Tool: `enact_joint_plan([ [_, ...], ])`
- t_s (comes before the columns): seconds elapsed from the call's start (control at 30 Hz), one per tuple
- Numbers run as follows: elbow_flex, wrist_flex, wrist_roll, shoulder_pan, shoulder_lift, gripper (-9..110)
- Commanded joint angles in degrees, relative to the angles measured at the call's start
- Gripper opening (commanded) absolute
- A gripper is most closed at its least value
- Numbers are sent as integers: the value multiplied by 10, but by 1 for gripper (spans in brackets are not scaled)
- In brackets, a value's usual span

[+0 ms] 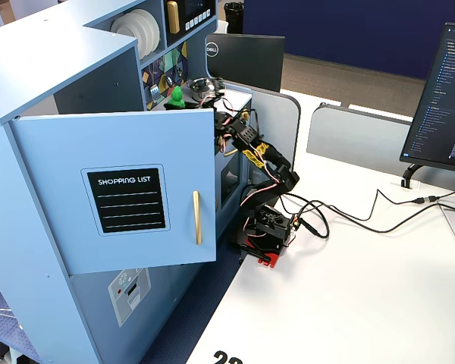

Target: Pick up the green pineapple from the left cabinet and place it in the gray recipient

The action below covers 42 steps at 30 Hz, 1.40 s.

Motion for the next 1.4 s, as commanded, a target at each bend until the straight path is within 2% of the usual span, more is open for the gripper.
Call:
enact_joint_plan([
  [0.0, -76, 57, -34, 11, -57, 0],
  [0.33, -174, 83, -85, -13, -198, 0],
  [0.5, -192, 73, -60, -11, -216, 25],
  [0.63, -193, 73, -64, -7, -215, 30],
  [0.83, -205, 97, -56, 6, -181, 26],
  [1.0, -181, 242, -63, 4, -43, 20],
  [1.17, -32, 422, -191, -6, 143, 0],
  [1.37, 197, 519, -174, 3, 306, 0],
])
